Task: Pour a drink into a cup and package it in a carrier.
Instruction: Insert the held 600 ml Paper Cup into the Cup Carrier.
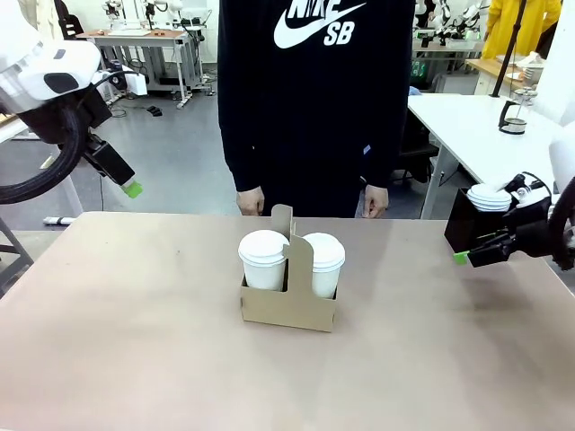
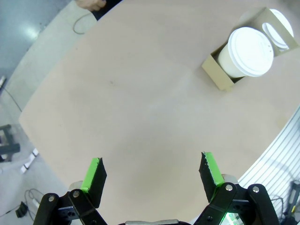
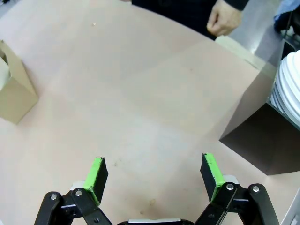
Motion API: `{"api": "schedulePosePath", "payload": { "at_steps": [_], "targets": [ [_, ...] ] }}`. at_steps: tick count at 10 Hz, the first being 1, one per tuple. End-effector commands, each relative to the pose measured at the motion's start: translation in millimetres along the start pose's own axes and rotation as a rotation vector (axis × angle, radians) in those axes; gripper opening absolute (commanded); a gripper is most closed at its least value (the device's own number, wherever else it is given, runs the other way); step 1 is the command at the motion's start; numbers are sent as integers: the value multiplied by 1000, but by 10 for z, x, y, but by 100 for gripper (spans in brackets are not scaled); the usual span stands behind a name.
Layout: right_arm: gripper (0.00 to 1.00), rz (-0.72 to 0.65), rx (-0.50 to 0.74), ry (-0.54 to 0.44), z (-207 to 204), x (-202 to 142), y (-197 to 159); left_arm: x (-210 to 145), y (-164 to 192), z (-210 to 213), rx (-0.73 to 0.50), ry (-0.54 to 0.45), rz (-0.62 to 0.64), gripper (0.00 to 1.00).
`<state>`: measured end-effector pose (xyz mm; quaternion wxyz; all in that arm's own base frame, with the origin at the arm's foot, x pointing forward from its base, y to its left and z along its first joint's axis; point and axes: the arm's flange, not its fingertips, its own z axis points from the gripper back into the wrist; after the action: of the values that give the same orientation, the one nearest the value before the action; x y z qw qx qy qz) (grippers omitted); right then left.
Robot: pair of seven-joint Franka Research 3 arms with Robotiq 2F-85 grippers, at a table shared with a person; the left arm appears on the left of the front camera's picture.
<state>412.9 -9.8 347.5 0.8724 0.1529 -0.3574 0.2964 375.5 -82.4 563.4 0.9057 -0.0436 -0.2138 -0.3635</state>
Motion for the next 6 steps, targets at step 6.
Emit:
{"api": "schedulePosePath", "payload": {
  "at_steps": [6],
  "targets": [
    [100, 1, -3, 1, 3, 2, -1, -2, 6, 10, -3, -4, 3, 100]
  ]
}}
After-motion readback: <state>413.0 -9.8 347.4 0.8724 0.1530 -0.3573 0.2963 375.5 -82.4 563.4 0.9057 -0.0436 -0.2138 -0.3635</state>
